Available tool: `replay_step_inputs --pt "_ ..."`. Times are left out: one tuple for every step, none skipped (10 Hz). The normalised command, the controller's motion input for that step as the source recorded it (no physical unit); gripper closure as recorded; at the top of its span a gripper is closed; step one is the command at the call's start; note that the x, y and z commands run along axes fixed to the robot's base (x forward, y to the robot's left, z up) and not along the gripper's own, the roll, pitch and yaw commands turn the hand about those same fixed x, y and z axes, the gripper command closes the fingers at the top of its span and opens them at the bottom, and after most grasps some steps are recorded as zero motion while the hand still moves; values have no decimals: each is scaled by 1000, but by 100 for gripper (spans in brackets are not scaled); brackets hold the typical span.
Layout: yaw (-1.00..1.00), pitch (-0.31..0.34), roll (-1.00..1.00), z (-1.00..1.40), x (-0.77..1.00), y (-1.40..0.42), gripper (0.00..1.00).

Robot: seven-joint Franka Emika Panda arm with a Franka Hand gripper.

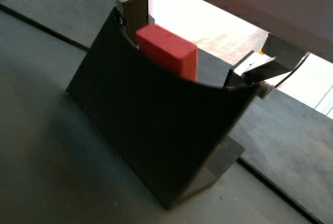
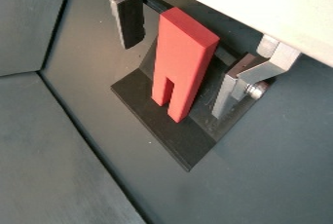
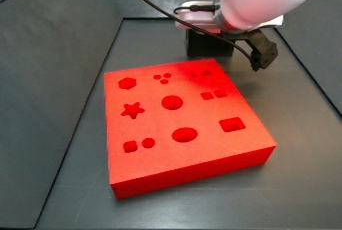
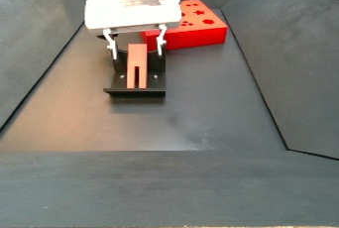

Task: Pick up the double-square object. Move up. Rotate the double-square object. Place the double-square object on the fixture. Regrasp the double-square object. Move to above the board. Insert the double-square object.
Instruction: Regrasp the double-square object.

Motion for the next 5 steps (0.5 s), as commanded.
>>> replay_step_inputs --pt "1 -14 52 -167 19 -3 0" --pt "2 -13 52 -167 20 0 0" --pt "2 -13 52 -167 20 0 0" --pt "2 -13 52 -167 20 0 0" --pt "0 0 0 0 0 0 100"
